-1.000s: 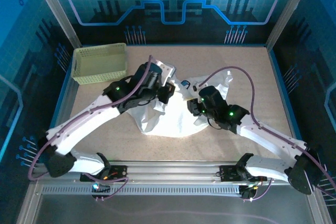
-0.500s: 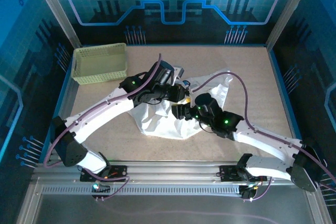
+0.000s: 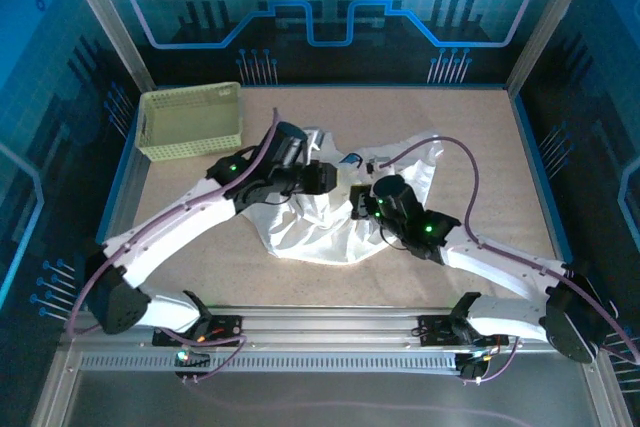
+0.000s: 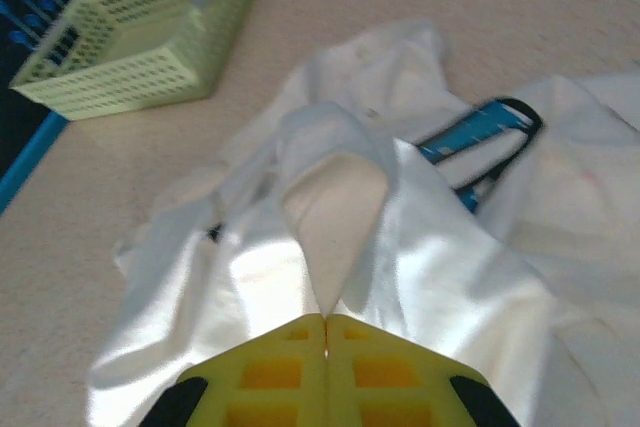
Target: Fold the inside-out t-shirt
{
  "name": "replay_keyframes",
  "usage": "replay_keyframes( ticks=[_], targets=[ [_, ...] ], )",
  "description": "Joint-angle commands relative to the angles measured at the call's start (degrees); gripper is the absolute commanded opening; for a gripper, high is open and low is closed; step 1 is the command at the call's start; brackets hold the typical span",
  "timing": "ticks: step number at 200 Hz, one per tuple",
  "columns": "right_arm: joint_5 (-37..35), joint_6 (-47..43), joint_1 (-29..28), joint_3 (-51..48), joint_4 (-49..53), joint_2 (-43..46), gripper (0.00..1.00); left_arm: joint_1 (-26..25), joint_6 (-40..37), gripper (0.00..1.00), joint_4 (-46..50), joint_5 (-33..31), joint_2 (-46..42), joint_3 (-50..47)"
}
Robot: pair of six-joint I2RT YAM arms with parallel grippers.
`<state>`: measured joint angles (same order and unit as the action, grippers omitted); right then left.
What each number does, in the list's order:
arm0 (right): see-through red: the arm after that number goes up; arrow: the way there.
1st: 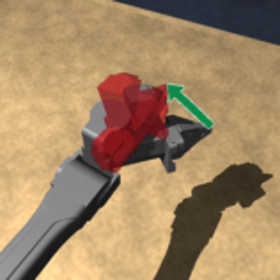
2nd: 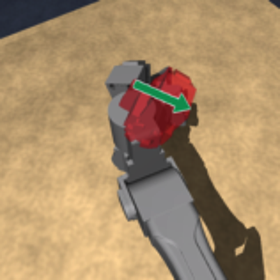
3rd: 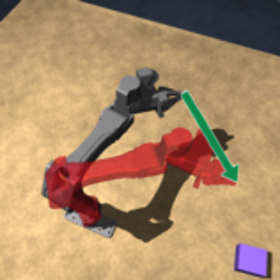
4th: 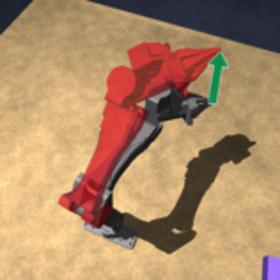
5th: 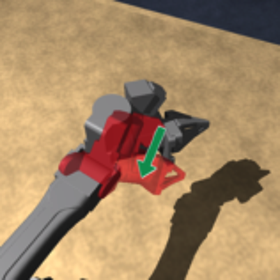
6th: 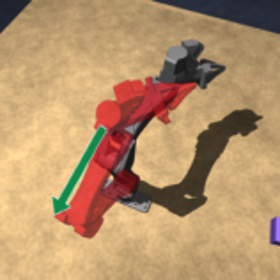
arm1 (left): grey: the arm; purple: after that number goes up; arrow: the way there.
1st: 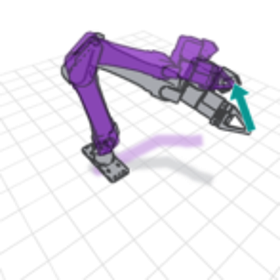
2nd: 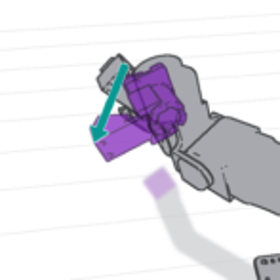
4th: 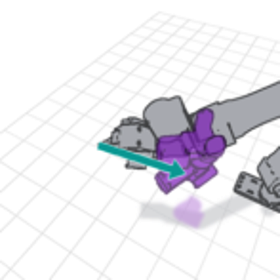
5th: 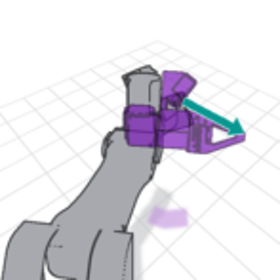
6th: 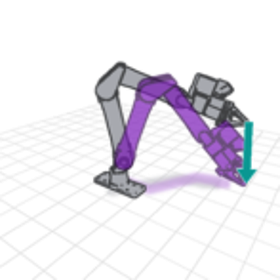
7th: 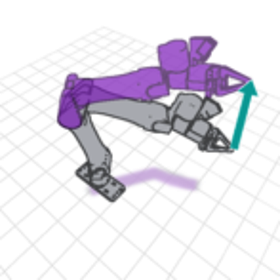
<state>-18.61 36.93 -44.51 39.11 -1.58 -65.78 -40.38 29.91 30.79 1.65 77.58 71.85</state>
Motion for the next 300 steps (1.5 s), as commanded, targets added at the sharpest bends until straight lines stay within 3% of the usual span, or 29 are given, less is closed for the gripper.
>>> replay_keyframes(
  ticks=[1,47,124,151,184,213,236,277,300],
  targets=[
    [3.4,4.0,2.4,-2.1,3.1,3.5,0.00,0.1,-1.0,0.42,-2.8,-3.5,-4.0,-6.3],
    [9.4,8.0,4.5,-0.7,9.1,10.2,0.00,-1.0,-3.4,0.43,-6.3,-2.2,1.5,-13.1],
    [11.1,10.5,4.3,-1.9,11.7,14.5,0.00,-2.9,-3.4,0.56,-7.9,-7.5,16.4,-5.8],
    [11.0,10.0,4.3,-1.4,12.4,15.1,0.00,-3.0,-2.3,0.50,-6.0,-13.6,19.8,-3.8],
    [10.4,9.5,4.3,-1.3,13.5,14.4,0.00,-3.0,-2.8,0.23,-5.9,-13.8,21.0,-2.6],
    [4.2,7.6,4.8,0.6,19.6,12.0,0.00,-3.1,-4.2,0.00,-10.0,-8.2,15.7,-6.5],
    [4.2,5.6,8.1,1.8,21.4,7.8,0.00,-3.3,-6.5,0.00,-16.6,-1.0,7.7,-13.1],
    [8.4,3.1,12.4,3.2,19.6,2.7,0.00,-2.9,-10.2,0.00,-27.4,17.6,-2.9,-23.1],
    [8.1,1.1,13.9,4.9,21.7,2.5,0.00,-2.4,-10.7,0.00,-28.1,20.9,-3.3,-24.4]
  ],
)
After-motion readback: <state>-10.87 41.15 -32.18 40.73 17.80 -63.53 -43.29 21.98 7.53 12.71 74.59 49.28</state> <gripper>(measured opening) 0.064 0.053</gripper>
